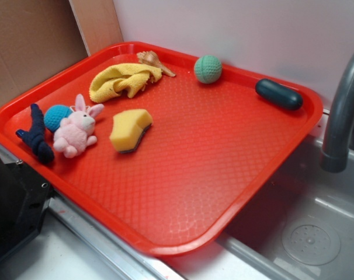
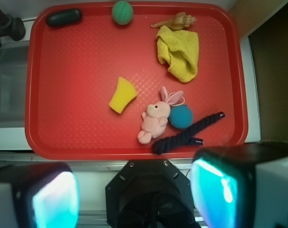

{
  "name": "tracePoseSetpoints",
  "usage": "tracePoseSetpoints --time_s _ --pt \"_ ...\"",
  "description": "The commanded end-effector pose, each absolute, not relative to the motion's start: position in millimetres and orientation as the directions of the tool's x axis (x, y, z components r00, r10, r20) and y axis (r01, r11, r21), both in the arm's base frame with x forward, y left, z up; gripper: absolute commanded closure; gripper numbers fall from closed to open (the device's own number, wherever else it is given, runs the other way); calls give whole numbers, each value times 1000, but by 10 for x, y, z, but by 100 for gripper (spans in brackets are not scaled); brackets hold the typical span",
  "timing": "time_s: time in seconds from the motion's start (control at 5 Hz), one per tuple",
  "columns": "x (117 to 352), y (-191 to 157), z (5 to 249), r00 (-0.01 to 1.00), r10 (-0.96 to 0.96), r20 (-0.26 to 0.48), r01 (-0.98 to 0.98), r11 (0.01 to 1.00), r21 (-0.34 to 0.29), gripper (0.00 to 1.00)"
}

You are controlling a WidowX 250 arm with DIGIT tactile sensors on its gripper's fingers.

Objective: Grab the yellow cloth.

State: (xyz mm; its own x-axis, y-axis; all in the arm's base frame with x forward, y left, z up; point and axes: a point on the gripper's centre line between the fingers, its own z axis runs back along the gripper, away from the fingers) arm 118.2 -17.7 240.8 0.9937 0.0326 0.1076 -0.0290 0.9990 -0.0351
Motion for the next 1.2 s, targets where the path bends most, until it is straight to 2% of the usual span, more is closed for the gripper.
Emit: tracePoseSetpoints --time_s 0.0,0.2,0.4,0.6,0.8,1.0 --pt "1182 -177 2408 994 33 108 -29 999 -35 0" --pt "1399 274 1908 992 115 48 -117 991 59 0" --pt "1690 566 1513 982 156 108 -166 982 92 0" --pt "2163 661 1178 959 165 230 -187 979 81 0" --pt "2518 610 847 944 171 283 -181 983 10 0" --pt "2773 564 613 957 149 250 -161 987 27 0"
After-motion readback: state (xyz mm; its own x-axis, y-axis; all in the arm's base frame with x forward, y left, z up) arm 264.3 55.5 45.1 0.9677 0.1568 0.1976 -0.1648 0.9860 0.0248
